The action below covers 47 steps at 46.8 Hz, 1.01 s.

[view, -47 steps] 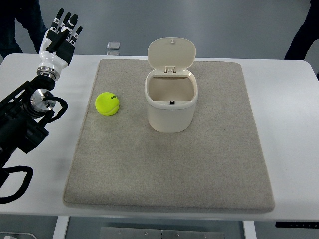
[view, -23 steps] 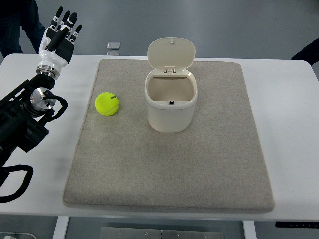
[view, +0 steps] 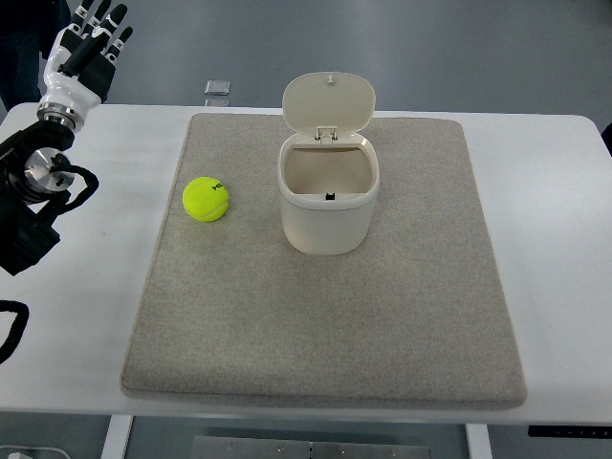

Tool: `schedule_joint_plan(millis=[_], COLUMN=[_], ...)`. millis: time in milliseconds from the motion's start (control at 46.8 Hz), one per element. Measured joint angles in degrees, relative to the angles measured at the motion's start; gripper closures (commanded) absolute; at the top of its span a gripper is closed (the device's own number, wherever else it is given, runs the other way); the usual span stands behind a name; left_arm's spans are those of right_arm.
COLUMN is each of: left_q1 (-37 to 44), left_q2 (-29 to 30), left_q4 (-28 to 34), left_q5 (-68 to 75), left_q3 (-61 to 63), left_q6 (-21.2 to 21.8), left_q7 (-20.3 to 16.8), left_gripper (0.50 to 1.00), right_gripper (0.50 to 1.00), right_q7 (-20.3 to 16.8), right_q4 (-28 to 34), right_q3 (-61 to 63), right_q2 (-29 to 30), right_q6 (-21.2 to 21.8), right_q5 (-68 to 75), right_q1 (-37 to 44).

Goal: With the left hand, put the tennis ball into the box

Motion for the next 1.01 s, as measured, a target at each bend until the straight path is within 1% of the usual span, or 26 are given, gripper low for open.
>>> schedule_joint_plan(millis=[150,257,406,535,620,749,1005], left_q1=[-2.9,-4.8,-7.0,-10.1,-12.6,-15.0,-17.5], left_q2=[2.4,4.2,5.5,5.8,6.6,7.5,7.5], left_q4=[0.0,0.0,-0.1,-0.1,0.0,0.2,0.4], left_q5=[-0.1,-0.1,0.0,0.0,0.0,0.0,2.1], left_q3=[10.5,15.6,22.4,32.9,39.1,43.1,49.0], left_q6=[-0.1,-0.4,-2.7,-4.5,-6.8,-9.8,-11.9], left_q7=[0.2,0.2,0.5,0.5,0.5,0.5,0.4], left_gripper=[0.51,0.51,0.51,0.51,0.51,0.51,0.51], right_gripper=[0.562,0.562,0.562,0.562,0.562,0.562,0.562], right_q7=[0.0,0.0,0.0,0.0,0.0,0.0,0.0], right_q4=[0.0,0.0,0.0,0.0,0.0,0.0,0.0], right_q3=[0.0,0.0,0.0,0.0,0.0,0.0,0.0], right_q2=[0.0,0.0,0.0,0.0,0.0,0.0,0.0], right_q6=[0.0,0.0,0.0,0.0,0.0,0.0,0.0], right_q5=[0.0,0.0,0.0,0.0,0.0,0.0,0.0], right_q1=[0.0,0.0,0.0,0.0,0.0,0.0,0.0])
